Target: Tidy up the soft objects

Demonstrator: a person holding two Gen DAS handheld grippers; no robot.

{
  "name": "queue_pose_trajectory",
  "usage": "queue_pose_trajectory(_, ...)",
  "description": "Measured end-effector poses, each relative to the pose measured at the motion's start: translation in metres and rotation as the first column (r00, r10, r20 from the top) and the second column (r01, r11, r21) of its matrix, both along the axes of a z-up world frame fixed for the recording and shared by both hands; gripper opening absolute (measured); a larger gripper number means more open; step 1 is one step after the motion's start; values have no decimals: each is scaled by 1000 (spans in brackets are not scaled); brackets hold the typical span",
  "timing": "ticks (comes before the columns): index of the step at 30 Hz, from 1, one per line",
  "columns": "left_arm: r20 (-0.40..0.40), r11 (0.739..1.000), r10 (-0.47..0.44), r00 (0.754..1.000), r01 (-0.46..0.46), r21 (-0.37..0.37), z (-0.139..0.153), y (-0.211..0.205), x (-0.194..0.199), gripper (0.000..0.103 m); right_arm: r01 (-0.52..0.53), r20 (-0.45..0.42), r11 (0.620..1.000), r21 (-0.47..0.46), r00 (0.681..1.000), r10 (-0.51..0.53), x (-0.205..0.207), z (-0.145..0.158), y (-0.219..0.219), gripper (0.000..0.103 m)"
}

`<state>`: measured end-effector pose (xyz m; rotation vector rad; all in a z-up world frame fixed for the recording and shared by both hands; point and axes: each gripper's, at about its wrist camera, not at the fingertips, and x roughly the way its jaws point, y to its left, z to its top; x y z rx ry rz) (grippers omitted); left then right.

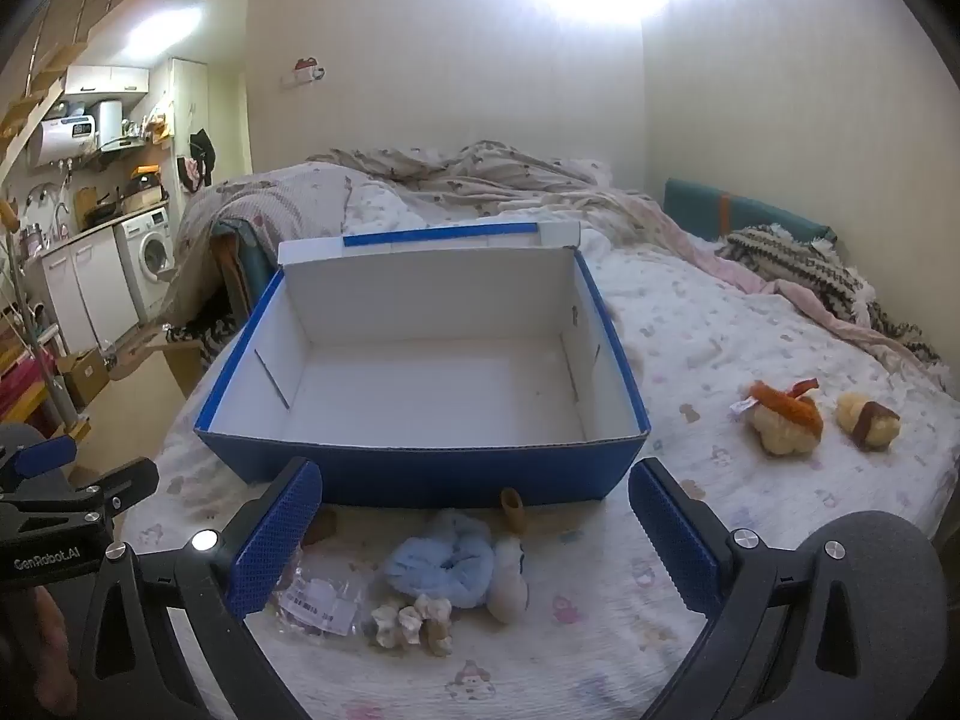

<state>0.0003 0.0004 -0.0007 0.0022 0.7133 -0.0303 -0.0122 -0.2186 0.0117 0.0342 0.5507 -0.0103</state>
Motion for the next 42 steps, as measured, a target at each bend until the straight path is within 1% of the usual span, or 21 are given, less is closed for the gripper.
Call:
queue_pose_trajectory(8,-17,998,-43,999,42,-50,0,10,4,103,-3,-3,1000,13,1000,3,1,-1,1,103)
queue_pose_trajectory(9,6,1000,21,1000,-21,6,0,4,1,103,-4,-2,1000,10,1000,4,1,-1,1,103)
queue_pose_trajectory(10,6,1000,20,1000,-20,8,0,4,0,103,-5,-1,1000,7,1000,5,-1,-5,1,103)
queue_pose_trajectory(14,7,1000,18,1000,-18,8,1,8,-1,103,-7,0,1000,2,1000,7,0,-5,3,103)
queue_pose_trajectory(15,2,1000,22,1000,-23,14,1,1,1,103,-8,0,1000,1,1000,8,0,-4,3,103)
queue_pose_trajectory(22,1,1000,23,1000,-23,14,-2,0,2,103,-8,-3,1000,-3,1000,8,1,-3,3,103)
queue_pose_trajectory(26,-1,1000,19,1000,-19,10,-6,-3,1,103,-9,-5,1000,-5,1000,9,1,-2,4,103)
queue_pose_trajectory(42,-7,1000,21,1000,-21,-2,-5,-1,0,103,-8,-8,1000,-5,1000,8,1,-1,4,103)
